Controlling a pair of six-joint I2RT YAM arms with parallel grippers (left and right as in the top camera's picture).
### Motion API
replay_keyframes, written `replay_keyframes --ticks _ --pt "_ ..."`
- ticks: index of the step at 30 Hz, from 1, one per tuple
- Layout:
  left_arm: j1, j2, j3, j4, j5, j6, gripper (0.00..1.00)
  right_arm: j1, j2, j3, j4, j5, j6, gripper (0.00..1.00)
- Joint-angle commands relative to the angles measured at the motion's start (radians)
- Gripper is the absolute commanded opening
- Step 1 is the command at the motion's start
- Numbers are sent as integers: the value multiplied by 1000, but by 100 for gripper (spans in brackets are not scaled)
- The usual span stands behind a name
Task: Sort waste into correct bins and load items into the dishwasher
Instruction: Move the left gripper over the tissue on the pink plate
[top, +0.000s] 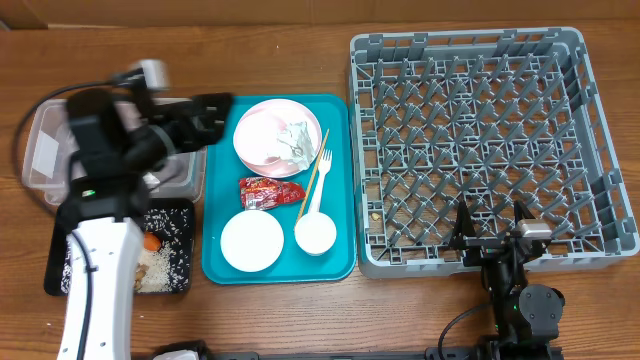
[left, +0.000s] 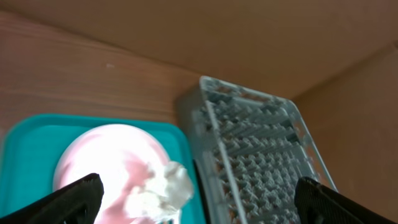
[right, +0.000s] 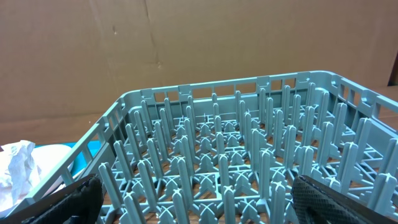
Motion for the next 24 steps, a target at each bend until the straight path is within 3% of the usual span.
replay_keyframes --ticks 1,13,24 --pt "-133 24 -3 40 -104 -23 100 3 -10 -11 6 9 -3 100" --pt "-369 165 -3 98 -315 -22 100 6 -10 -11 6 9 -3 100" --pt "-486 274 -3 121 -645 8 100 6 -10 -11 6 9 -3 100"
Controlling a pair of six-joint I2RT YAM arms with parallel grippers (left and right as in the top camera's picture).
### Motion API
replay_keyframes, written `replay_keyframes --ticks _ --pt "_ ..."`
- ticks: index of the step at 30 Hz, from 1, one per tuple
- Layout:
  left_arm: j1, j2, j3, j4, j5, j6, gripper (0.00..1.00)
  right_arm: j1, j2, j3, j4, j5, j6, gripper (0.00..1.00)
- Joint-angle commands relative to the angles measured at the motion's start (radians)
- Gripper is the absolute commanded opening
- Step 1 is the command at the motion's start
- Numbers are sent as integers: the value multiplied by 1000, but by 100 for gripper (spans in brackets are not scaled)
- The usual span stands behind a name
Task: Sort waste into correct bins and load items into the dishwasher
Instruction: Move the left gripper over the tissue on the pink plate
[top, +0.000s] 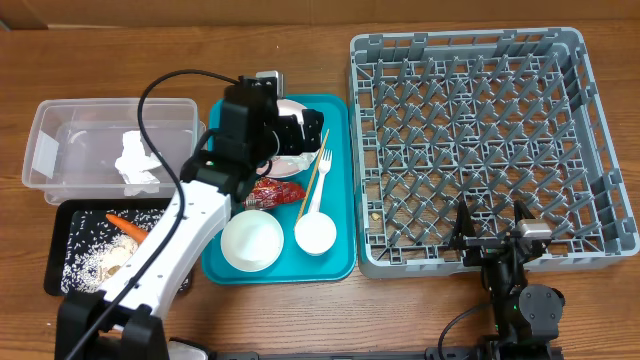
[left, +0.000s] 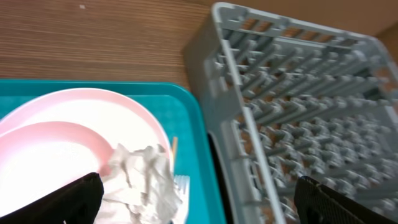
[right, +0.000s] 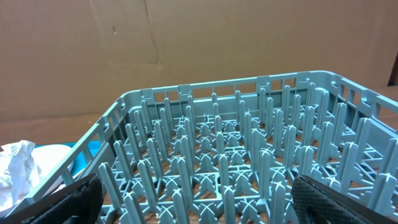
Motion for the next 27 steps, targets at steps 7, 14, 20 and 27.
replay_keyframes --ticks 7,14,20,27 --pt "-65 102 -3 63 -196 31 100 6 -10 -11 5 9 -3 100" --pt "-67 180 -3 74 -245 22 100 6 -10 -11 5 9 -3 100" --pt "-67 188 -3 55 -243 2 100 6 -10 -11 6 9 -3 100" --pt "-67 189 -3 -21 -240 -8 96 6 -10 -11 5 9 -3 100"
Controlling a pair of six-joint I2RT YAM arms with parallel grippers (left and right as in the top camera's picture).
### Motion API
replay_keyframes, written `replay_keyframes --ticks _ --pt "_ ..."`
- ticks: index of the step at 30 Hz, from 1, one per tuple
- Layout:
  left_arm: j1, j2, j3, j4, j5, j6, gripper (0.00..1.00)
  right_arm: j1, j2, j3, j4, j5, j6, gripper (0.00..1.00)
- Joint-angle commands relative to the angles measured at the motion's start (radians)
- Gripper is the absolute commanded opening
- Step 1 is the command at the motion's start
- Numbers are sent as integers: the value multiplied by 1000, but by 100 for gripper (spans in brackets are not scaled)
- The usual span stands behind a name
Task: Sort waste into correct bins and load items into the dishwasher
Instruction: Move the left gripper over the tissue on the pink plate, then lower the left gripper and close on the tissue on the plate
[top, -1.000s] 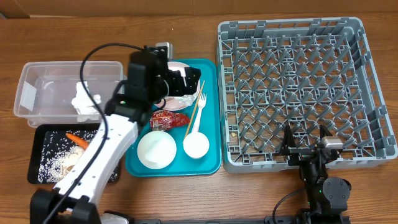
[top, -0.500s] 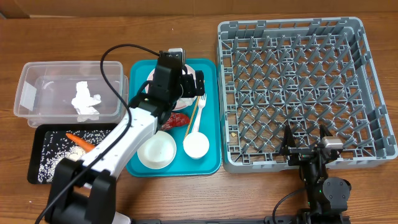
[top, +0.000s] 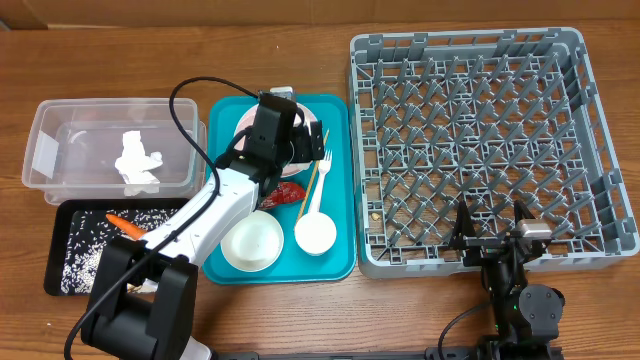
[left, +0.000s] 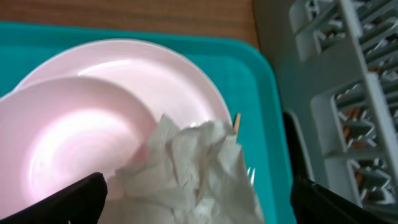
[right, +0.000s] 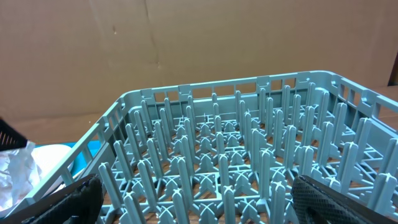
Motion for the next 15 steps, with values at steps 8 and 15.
replay_keyframes --ticks 8,15 --pt "-3 22 -3 -49 -12 -10 96 6 -10 -11 6 10 -3 100" --pt "-3 22 -3 -63 -12 -10 91 6 -10 -11 6 10 -3 100"
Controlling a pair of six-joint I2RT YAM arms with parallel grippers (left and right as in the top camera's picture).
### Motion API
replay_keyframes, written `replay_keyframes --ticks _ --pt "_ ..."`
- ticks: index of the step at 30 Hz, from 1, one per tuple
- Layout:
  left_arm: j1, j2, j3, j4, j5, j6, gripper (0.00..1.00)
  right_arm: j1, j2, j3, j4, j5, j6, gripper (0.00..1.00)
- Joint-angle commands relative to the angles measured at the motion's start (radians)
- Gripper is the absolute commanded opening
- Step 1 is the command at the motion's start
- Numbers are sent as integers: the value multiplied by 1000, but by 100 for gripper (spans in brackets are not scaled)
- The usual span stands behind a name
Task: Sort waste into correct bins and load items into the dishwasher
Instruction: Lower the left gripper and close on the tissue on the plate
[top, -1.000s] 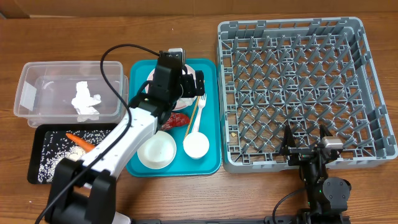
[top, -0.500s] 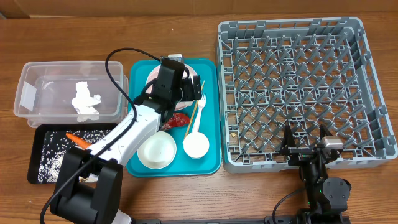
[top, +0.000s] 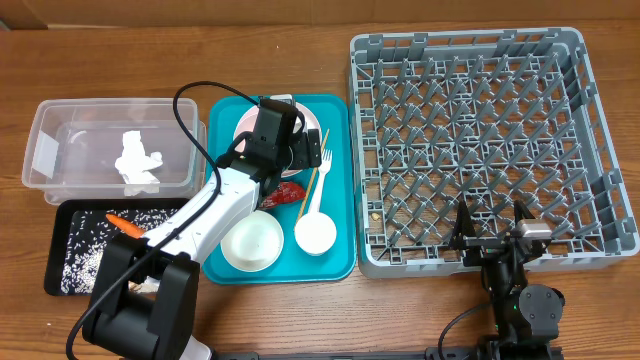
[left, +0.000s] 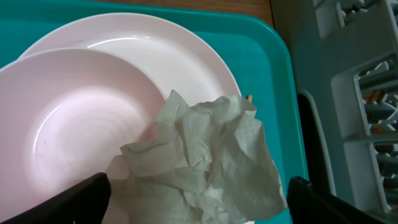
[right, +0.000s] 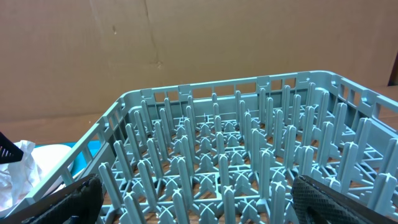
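Observation:
A crumpled white napkin lies on the pink plate at the back of the teal tray. My left gripper hangs open just above the napkin, one finger on each side of it; in the overhead view that gripper covers most of the plate. The grey dishwasher rack stands on the right. My right gripper rests open at the rack's near edge, holding nothing.
The tray also holds a red wrapper, a white bowl, a white spoon, a white fork and a chopstick. At the left are a clear bin with a tissue and a black tray of rice.
My left gripper has come a little closer to the napkin, which now fills more of the left wrist view. The right arm has not moved.
My left gripper was first over the clear bin, left of the teal tray. Then it was at the tray's back above the pink plate, and a tissue showed in the bin. After that it was nearer the napkin, and now its open fingers flank it.

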Motion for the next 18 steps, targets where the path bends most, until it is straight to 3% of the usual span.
replay_keyframes --ticks 1,18 --pt "-3 12 -3 -12 -13 -7 91 5 -10 -11 6 9 -3 100" --pt "-3 70 -3 6 -11 -16 93 5 -10 -11 6 9 -3 100"
